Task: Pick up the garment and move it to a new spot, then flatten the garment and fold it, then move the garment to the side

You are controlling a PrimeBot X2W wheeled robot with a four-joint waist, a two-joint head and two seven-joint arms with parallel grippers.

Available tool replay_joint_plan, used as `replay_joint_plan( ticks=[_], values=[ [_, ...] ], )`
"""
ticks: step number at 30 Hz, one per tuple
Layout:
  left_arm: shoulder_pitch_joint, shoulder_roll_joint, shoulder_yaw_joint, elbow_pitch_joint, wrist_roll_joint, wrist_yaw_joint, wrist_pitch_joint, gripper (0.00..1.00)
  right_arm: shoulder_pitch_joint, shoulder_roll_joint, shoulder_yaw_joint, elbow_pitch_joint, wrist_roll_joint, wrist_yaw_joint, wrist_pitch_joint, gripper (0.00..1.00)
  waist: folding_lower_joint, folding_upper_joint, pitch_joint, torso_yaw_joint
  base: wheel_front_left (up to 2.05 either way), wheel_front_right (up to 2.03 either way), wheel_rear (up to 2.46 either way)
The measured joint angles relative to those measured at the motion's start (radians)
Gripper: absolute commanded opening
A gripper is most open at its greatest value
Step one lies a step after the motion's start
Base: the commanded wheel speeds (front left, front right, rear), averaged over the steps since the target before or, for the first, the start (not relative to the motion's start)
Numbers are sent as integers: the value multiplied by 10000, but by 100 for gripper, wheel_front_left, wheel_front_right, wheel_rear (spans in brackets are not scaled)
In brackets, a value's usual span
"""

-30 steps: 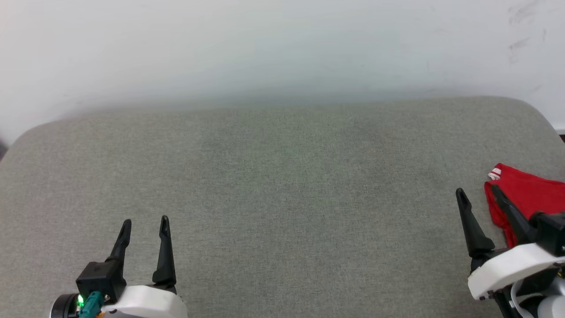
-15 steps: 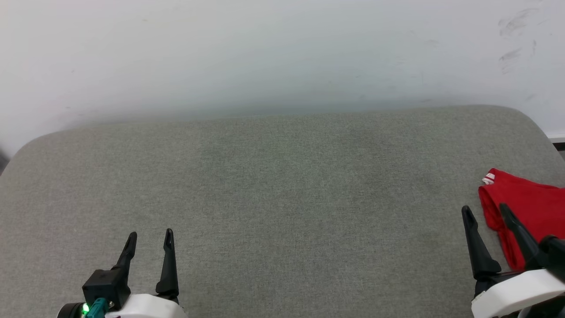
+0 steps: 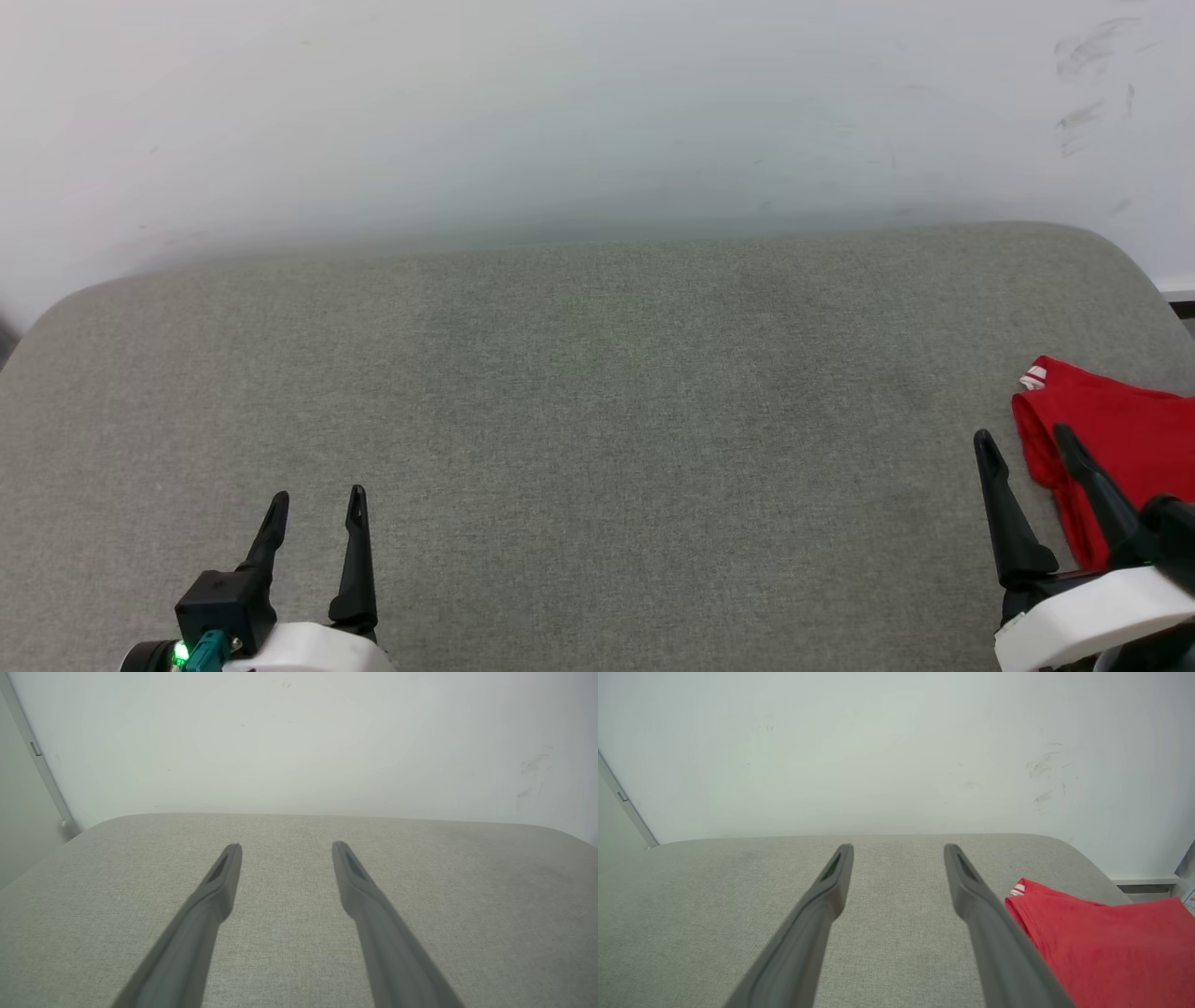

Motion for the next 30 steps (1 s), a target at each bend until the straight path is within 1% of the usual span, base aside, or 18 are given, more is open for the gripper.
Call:
replay_joint_plan(
  ticks=[5, 6, 11, 30],
  values=[
    [-1, 15, -12, -12, 2, 12, 0, 100, -4, -6, -6, -12, 10, 0, -2, 100, 0, 0, -2, 19, 0, 0, 0],
    [0, 15, -21, 0, 0, 12, 2, 0, -2, -2, 0, 4, 17, 0, 2, 0, 0, 0, -1, 26, 0, 0, 0],
    [219, -293, -109, 336, -192, -65, 88, 0, 111, 40, 50, 458, 165, 0, 27, 0, 0, 0, 5, 35, 0, 0, 0],
    [-13, -1012, 986, 851, -2830, -1164, 897, 0, -218, 165, -61, 1480, 3567, 0, 27, 0, 0, 0, 58, 124, 0, 0, 0]
  ],
)
